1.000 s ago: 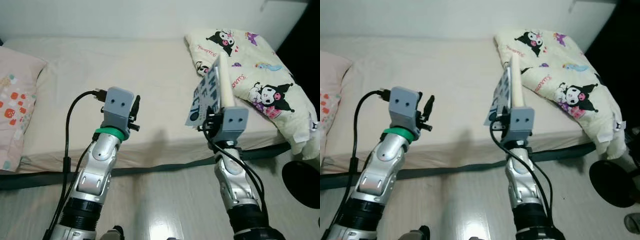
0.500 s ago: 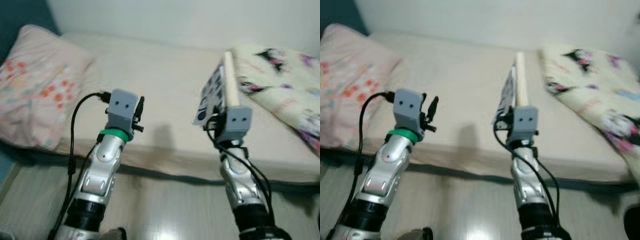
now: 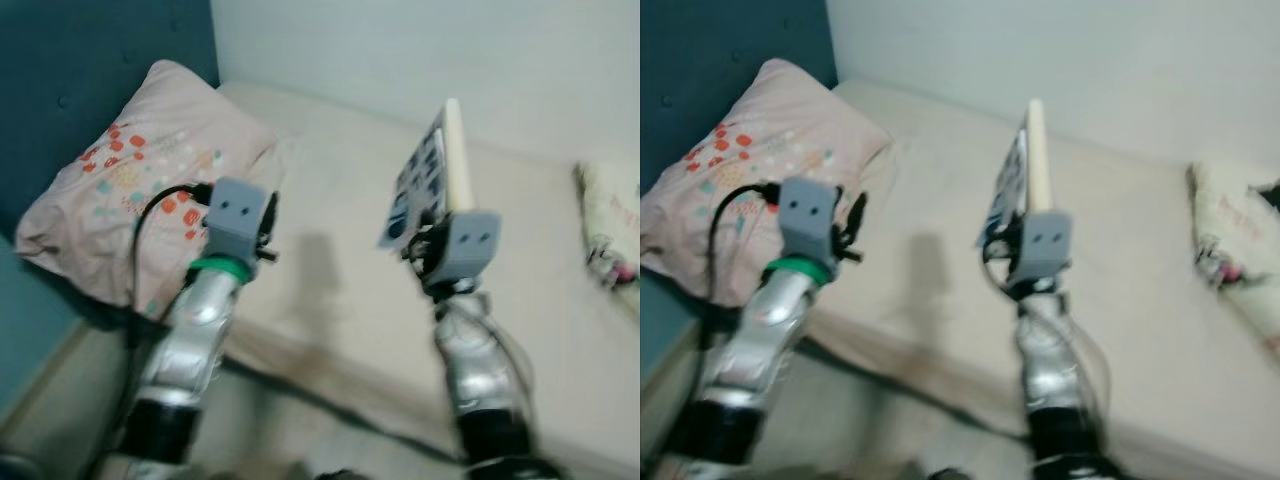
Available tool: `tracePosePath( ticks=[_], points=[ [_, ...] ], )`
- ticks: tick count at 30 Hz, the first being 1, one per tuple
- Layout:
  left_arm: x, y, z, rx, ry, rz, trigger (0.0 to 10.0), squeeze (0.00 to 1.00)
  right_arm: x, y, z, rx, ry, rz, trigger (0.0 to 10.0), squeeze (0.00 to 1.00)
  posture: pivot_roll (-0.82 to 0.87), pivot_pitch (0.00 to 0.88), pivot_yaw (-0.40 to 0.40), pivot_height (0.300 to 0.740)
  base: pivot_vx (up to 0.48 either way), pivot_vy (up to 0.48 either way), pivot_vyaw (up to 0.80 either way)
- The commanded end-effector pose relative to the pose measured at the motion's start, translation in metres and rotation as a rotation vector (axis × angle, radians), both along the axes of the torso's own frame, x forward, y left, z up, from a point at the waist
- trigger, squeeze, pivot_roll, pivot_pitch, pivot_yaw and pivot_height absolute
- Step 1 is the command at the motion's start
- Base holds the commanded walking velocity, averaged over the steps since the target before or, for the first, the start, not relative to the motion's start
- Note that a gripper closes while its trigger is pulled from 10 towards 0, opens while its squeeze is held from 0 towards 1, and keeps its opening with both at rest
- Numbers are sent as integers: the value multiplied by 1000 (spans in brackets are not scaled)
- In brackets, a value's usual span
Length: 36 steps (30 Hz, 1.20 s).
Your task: Clean up the room
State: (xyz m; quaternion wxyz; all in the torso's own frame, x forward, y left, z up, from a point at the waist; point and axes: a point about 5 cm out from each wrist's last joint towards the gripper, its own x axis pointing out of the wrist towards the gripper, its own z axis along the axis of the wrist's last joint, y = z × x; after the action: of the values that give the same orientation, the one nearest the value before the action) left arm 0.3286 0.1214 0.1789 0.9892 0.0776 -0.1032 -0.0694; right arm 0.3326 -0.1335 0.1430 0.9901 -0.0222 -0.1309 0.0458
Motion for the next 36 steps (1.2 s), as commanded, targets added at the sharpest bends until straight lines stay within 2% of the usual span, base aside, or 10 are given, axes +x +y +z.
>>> tracePosePath(
  ticks=[1,21,26,27,28,30,32,34,35,36],
  points=[
    [-1,-10,-6,3,32,-27,10000,0,-1,-14,5,19,-29,-41,10000,0,24,51,-13,740,0,0,0],
    [-2,-12,-6,10,21,-35,10000,0,-1,-14,3,34,-18,-30,10000,0,24,50,-10,740,61,0,0],
    [-3,-14,-8,19,20,-49,10000,0,-1,-12,-2,106,14,-16,10000,0,22,55,-4,740,0,0,0],
    [-7,-14,-15,102,10,-72,10000,0,0,-9,-5,196,46,11,10000,0,23,62,3,740,0,0,0],
    [-7,-14,-15,102,10,-72,10000,0,0,-9,-5,196,46,11,10000,0,23,62,3,740,0,0,0],
    [-11,-12,-22,161,13,-89,10000,0,1,-4,-8,285,82,52,10000,0,27,70,8,740,0,0,0],
    [-11,-12,-22,161,13,-89,10000,0,1,-4,-8,285,82,52,10000,0,27,70,8,740,0,0,0],
    [-19,-4,-38,233,39,-89,10000,0,5,5,-16,431,151,121,10000,0,40,94,15,740,0,0,0],
    [-19,-4,-38,233,39,-89,10000,0,5,5,-16,431,151,121,10000,0,40,94,15,740,0,0,0],
    [-23,1,-42,250,52,-87,10000,0,6,8,-19,506,177,154,10000,0,57,111,18,740,0,0,0]
  ],
)
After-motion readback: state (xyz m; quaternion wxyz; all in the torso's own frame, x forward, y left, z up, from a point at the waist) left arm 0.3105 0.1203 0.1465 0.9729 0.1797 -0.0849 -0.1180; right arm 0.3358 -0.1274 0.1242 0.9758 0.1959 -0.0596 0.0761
